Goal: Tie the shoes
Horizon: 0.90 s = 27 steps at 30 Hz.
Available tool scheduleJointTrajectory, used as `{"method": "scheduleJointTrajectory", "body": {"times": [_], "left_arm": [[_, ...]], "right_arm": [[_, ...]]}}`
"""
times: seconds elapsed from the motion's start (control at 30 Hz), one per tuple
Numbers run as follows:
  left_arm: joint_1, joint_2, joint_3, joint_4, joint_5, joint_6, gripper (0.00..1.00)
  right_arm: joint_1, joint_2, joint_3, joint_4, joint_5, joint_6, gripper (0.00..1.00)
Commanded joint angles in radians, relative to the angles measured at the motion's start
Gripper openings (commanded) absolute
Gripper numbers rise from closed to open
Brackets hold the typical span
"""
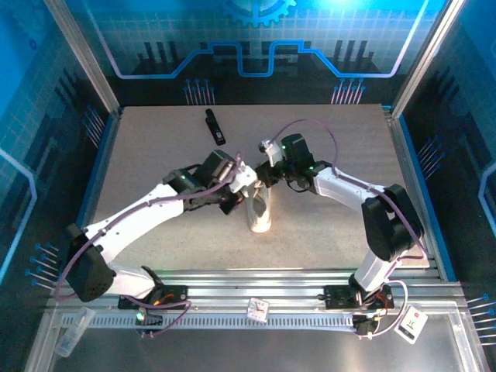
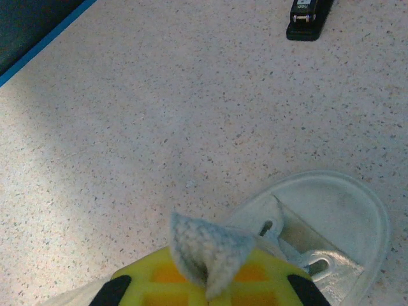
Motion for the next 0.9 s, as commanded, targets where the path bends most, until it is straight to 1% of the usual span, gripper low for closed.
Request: {"method": "scheduleJointTrajectory", "body": {"times": [0.0,0.13,0.27,0.3,0.4,0.43,0.47,0.53,0.63,0.67,0.73,0.87], "left_arm": [[-0.105,0.005,-0.006,0.157,-0.049,-0.124,0.0],[-0.215,0.106,0.045,0.244,-0.074,-0.114,0.0],[-0.268,0.226,0.117,0.268,-0.053,-0.111,0.01],[-0.271,0.249,0.127,0.273,-0.056,-0.117,0.08],[-0.272,0.259,0.122,0.299,-0.082,-0.133,0.37],[-0.269,0.244,0.112,0.313,-0.087,-0.131,0.43],[-0.266,0.226,0.101,0.324,-0.09,-0.128,0.48],[-0.244,0.171,0.069,0.346,-0.089,-0.134,0.52],[-0.179,0.057,-0.009,0.389,-0.066,-0.184,0.53],[-0.158,0.016,-0.039,0.409,-0.06,-0.202,0.54],[-0.096,-0.072,-0.118,0.456,-0.065,-0.272,0.59],[0.046,-0.186,-0.21,0.471,0.002,-0.38,0.61]], "right_arm": [[-0.019,0.004,0.015,-0.019,-0.066,0.01,0.0],[-0.035,-0.001,0.0,-0.004,-0.132,0.011,0.0],[-0.049,-0.003,-0.014,0.016,-0.19,0.012,0.0],[-0.053,-0.004,-0.019,0.024,-0.206,0.013,0.0],[-0.058,-0.006,-0.036,0.047,-0.239,0.003,0.0],[-0.058,-0.007,-0.04,0.051,-0.247,-0.004,0.0],[-0.059,-0.007,-0.045,0.052,-0.251,-0.013,0.0],[-0.059,-0.008,-0.05,0.055,-0.257,-0.029,0.0],[-0.062,-0.012,-0.059,0.06,-0.264,-0.047,0.0],[-0.063,-0.016,-0.064,0.065,-0.269,-0.053,0.0],[-0.062,-0.026,-0.077,0.087,-0.285,-0.064,0.0],[-0.061,-0.042,-0.102,0.128,-0.304,-0.073,0.0]]}}
